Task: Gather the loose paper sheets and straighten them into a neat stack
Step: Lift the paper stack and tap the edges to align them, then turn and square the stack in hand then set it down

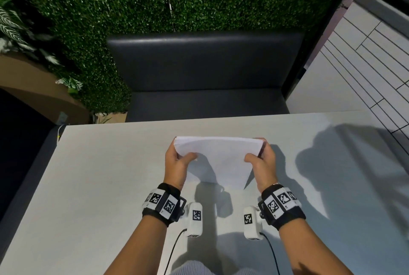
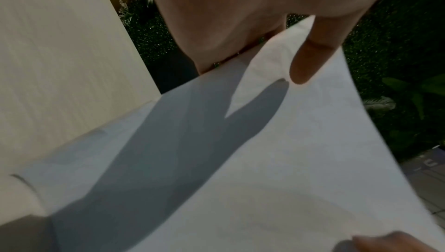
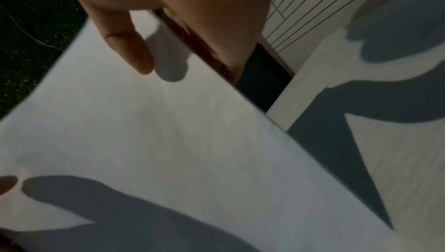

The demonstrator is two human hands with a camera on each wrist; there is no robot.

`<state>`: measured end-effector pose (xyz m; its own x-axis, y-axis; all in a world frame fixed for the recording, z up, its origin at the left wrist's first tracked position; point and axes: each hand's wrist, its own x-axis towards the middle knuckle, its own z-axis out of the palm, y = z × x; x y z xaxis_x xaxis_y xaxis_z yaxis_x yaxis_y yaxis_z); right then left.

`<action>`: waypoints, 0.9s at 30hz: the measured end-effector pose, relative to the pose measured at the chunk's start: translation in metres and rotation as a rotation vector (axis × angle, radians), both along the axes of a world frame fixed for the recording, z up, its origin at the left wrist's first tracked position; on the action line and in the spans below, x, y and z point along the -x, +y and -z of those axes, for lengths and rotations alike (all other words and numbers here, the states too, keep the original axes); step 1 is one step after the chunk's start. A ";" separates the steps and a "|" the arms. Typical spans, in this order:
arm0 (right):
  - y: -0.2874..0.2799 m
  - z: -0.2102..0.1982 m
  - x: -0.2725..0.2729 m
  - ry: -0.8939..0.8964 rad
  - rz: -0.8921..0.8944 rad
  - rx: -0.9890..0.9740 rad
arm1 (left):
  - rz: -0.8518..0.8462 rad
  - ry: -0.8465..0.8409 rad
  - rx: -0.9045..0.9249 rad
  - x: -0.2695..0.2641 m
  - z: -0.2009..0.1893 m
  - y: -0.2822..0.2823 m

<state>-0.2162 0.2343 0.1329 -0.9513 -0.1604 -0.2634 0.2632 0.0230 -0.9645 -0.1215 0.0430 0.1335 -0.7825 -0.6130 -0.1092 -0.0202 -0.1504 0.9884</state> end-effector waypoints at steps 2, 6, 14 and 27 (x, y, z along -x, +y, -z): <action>-0.001 -0.001 0.001 -0.009 0.001 0.029 | 0.007 0.053 -0.007 0.000 -0.009 0.002; -0.006 -0.003 0.001 0.000 0.014 0.038 | -0.104 0.094 0.040 -0.001 -0.015 -0.004; -0.009 -0.005 -0.001 0.057 0.007 -0.030 | -0.244 0.111 -0.021 -0.009 -0.013 -0.014; -0.011 -0.004 -0.004 0.071 0.014 -0.056 | -0.330 0.046 -0.138 0.001 -0.015 -0.012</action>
